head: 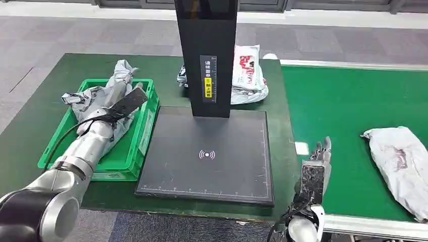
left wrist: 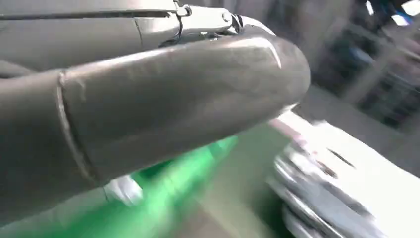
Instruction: Moved the parcel from conveyor to table for the left to box.
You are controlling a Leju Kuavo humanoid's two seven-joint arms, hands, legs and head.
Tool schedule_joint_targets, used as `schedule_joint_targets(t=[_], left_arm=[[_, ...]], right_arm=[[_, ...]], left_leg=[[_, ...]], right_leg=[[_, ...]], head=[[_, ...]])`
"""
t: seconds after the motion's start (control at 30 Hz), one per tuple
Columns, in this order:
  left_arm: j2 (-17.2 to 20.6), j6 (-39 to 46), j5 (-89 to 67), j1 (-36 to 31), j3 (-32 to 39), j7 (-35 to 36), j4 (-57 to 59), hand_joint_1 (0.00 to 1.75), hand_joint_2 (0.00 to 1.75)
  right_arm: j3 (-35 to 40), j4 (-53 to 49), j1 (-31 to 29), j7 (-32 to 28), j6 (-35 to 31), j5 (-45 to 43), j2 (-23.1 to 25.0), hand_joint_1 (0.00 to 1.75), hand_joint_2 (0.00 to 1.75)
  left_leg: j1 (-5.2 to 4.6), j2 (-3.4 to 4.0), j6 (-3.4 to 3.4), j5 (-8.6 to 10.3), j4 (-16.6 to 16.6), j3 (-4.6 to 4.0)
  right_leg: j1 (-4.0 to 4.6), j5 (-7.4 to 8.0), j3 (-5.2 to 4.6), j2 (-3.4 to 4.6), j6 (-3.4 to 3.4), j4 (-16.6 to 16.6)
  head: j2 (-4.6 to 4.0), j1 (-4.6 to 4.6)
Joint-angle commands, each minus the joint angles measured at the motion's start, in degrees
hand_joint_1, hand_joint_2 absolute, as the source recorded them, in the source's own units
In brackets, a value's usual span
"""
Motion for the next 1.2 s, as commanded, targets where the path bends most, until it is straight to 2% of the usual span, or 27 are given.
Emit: schedule_joint_targets(t=[0.03,0.1,0.13,0.17,0.2,0.33,0.43,0.53,0.6,0.73,0.87,0.97,1.17,1.2], left_arm=[[-5.8,-3.4,6.1,1.7,2.8,-2.0,1.3,0.0,0.0],[-6.9,-3.9,8.3,2.4,0.9,-3.0,0.1,0.0,0.0],[-8.4,-3.6,9.4,3.1,0.0,-3.4,-0.5,0.0,1.75],[-9.7,-3.6,10.3,3.8,-0.4,-3.7,-0.9,0.0,1.75],[-11.0,-3.6,10.7,4.4,-1.4,-3.9,-1.2,0.0,1.75],[-11.0,-2.1,13.5,5.0,-4.7,-3.4,-1.8,0.0,1.75],[-12.4,-3.2,17.4,6.5,-7.7,-3.7,-2.5,0.0,1.75],[-15.8,-1.6,19.2,9.0,-11.3,-3.1,-2.6,0.0,1.75],[-17.2,-0.8,20.2,10.3,-13.1,-2.9,-2.4,0.0,1.75],[-18.9,2.6,20.9,13.6,-16.5,-2.9,-3.9,0.0,1.75],[-18.4,4.7,22.2,14.9,-19.0,-2.7,-5.0,0.0,1.75],[-17.1,8.0,20.5,15.8,-21.4,-2.5,-5.8,0.0,1.75],[-16.4,7.9,20.4,15.9,-21.5,-2.6,-5.7,0.0,1.75],[-16.3,9.0,20.6,15.8,-21.1,-2.1,-5.6,0.0,1.75]], right_arm=[[-5.9,9.6,-6.7,-0.3,1.1,-0.1,-2.8,0.0,0.0],[-6.7,10.6,-7.1,1.0,-0.6,0.9,-3.4,0.0,0.0],[-7.3,12.3,-7.9,1.9,-1.1,1.4,-4.2,0.0,0.0],[-7.9,14.1,-8.9,2.8,-1.5,1.9,-4.8,0.0,0.0],[-8.5,16.0,-9.8,3.6,-2.1,2.8,-5.3,0.0,1.75],[-9.8,17.9,-10.7,2.3,-1.5,2.9,-5.2,0.0,1.75],[-11.0,21.5,-12.2,7.3,-4.2,9.1,-5.8,0.0,1.75],[-14.2,26.1,-13.4,10.2,-6.2,14.3,-7.1,0.0,1.75],[-16.1,28.5,-13.5,13.7,-8.9,19.5,-8.1,0.0,1.75],[-20.7,35.0,-13.3,22.5,-10.2,30.2,-11.2,0.0,1.75],[-24.8,40.1,-14.8,27.0,-10.0,39.4,-11.5,0.0,1.75],[-25.9,46.5,-18.2,36.3,-6.1,49.6,-12.5,0.0,1.75],[-26.5,48.1,-19.0,37.2,-5.9,51.4,-12.8,0.0,1.75],[-26.2,49.0,-19.1,40.7,-4.7,54.7,-13.2,0.0,1.75]], left_leg=[[0.02,-0.2,0.07,0.03,-0.1,0.1],[0.03,-0.26,0.11,0.05,-0.1,0.12],[0.03,-0.22,0.1,0.04,-0.1,0.11],[0.04,-0.21,0.11,0.04,-0.1,0.18],[0.02,-0.2,0.1,0.06,-0.1,0.18],[0.0,-0.44,0.15,0.09,-0.2,0.25],[0.01,-0.27,0.12,0.04,0.0,0.04],[-0.04,-0.17,0.12,0.03,-0.1,0.09],[-0.1,-0.31,0.18,0.03,-0.1,0.18],[-0.1,-0.65,0.28,0.04,-0.2,0.21],[-0.17,-0.57,0.35,-0.05,-0.1,0.21],[-0.19,-0.35,0.38,-0.12,-0.1,0.13],[-0.2,-0.26,0.36,-0.1,-0.1,0.08],[-0.18,-0.27,0.36,-0.11,0.0,0.01]], right_leg=[[0.01,0.01,0.19,-0.1,0.05,-0.1],[0.03,0.01,0.25,-0.12,0.05,-0.2],[0.03,0.01,0.24,-0.08,0.06,-0.1],[0.03,0.02,0.3,-0.05,0.07,-0.2],[0.01,0.04,0.27,-0.1,0.09,-0.2],[-0.04,0.02,0.4,-0.27,0.13,-0.3],[-0.01,0.03,0.18,-0.15,0.11,-0.1],[-0.05,0.03,0.18,-0.11,0.11,-0.1],[-0.09,0.01,0.3,-0.24,0.12,-0.2],[-0.09,-0.06,0.5,-0.5,0.25,-0.3],[-0.22,-0.09,0.44,-0.39,0.26,-0.3],[-0.23,-0.06,0.31,-0.17,0.24,-0.2],[-0.23,-0.04,0.22,-0.1,0.23,-0.1],[-0.21,-0.05,0.16,-0.14,0.23,-0.1]], head=[[0.0,0.04],[0.0,0.07],[0.0,0.04],[0.0,0.02],[0.0,0.02],[0.0,0.02],[0.0,0.04],[0.0,0.04],[0.0,0.02],[0.0,0.02],[0.0,0.04],[0.0,0.04],[0.0,0.04],[0.0,0.04]])
